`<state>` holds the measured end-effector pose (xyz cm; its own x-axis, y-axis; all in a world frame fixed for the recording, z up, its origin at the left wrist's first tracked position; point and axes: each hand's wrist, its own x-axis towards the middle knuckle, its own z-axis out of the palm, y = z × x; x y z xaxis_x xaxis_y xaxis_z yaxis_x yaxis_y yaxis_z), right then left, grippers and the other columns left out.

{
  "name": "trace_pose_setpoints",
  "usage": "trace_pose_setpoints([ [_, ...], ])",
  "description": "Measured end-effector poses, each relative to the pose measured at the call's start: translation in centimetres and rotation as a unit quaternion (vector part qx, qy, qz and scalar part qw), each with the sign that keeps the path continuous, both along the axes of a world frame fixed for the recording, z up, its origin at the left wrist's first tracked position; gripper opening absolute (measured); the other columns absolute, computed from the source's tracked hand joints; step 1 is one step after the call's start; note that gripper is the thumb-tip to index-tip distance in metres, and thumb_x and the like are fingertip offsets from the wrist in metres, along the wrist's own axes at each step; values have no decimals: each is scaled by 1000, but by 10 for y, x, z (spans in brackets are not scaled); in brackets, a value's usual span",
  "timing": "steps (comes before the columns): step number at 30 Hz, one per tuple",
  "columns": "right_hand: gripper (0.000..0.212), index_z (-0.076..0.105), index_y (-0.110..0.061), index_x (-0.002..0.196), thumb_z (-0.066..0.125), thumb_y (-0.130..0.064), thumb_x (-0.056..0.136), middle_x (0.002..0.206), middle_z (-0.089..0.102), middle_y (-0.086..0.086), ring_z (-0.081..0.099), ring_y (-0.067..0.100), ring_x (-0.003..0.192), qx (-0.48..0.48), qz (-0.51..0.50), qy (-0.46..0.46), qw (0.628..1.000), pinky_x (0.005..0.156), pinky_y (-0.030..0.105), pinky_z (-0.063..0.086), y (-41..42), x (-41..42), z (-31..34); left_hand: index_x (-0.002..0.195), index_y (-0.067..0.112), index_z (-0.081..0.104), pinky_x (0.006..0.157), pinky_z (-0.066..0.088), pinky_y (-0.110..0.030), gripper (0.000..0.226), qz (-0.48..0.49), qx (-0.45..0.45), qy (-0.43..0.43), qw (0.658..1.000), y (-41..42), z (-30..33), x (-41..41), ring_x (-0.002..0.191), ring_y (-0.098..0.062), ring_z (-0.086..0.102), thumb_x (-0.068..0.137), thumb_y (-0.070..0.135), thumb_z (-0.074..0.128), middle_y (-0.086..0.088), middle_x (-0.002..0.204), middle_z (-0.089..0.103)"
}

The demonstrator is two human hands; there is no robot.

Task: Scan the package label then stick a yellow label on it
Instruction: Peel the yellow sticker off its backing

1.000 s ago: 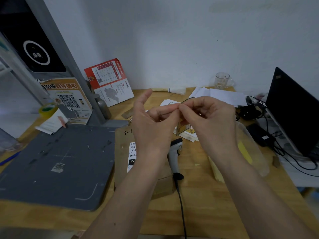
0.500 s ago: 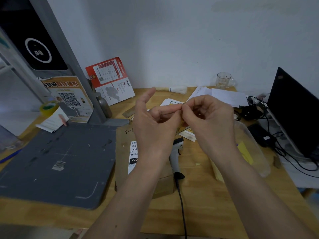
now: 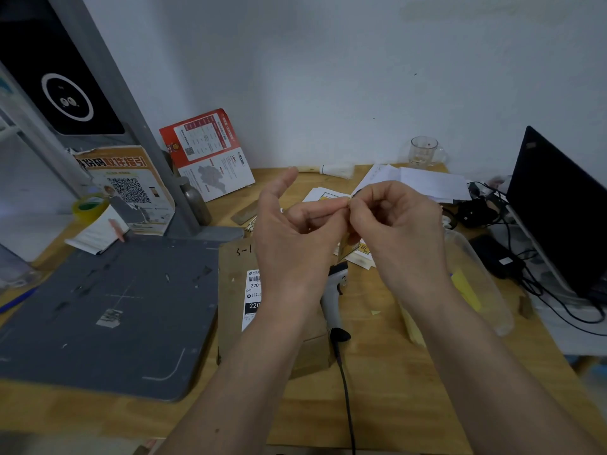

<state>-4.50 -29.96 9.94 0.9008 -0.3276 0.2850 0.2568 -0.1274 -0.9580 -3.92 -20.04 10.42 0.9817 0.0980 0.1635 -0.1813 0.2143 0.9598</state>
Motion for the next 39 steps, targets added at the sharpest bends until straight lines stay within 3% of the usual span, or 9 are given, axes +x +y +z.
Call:
trace_pose_setpoints([
  [7,2,63,2,83,61,0,82,69,64,13,59,18,58,20,8,5,1000,55,25,53,-1,-1,1,125,21,49,67,54,-14,62,-14,-25,24,999,0,0,2,77,-7,73,75,-2,76,2,79,77],
  [14,6,64,-2,76,63,-2,81,60,61,4,55,11,51,-20,15,5,1000,53,23,50,-6,-1,5,119,20,55,81,59,-37,49,-61,-56,57,995,5,2,3,79,-20,75,78,2,75,-10,86,77],
  [24,8,64,-5,73,63,-4,81,60,61,5,56,15,55,-30,42,16,999,60,34,52,-5,-2,4,118,17,58,72,61,-34,45,-39,-21,33,998,8,3,3,75,-19,74,79,-2,72,-7,76,76],
  [29,7,64,-3,73,62,-2,80,66,64,17,57,18,56,-32,48,16,998,60,36,52,-3,-2,3,117,19,58,75,61,-36,44,-28,4,24,999,8,1,5,73,-17,74,80,-2,70,-3,73,75],
  [34,7,64,-3,74,63,-2,81,64,62,7,57,19,58,-19,41,22,999,61,36,52,-1,0,-1,114,23,57,84,58,-41,43,-20,13,32,999,7,-4,6,71,-11,72,81,0,69,1,69,73],
  [37,6,64,-2,77,63,-3,83,66,64,10,59,21,60,-8,41,15,999,62,38,54,0,0,-3,108,26,57,83,58,-35,39,-11,6,44,999,7,-5,7,68,-7,70,81,0,68,3,68,71],
  [39,5,63,1,82,60,0,86,69,66,11,61,18,61,7,55,13,998,61,34,55,1,-1,-3,112,22,57,74,57,-25,39,-7,-3,49,999,7,-5,7,64,-3,67,81,1,68,5,66,70],
])
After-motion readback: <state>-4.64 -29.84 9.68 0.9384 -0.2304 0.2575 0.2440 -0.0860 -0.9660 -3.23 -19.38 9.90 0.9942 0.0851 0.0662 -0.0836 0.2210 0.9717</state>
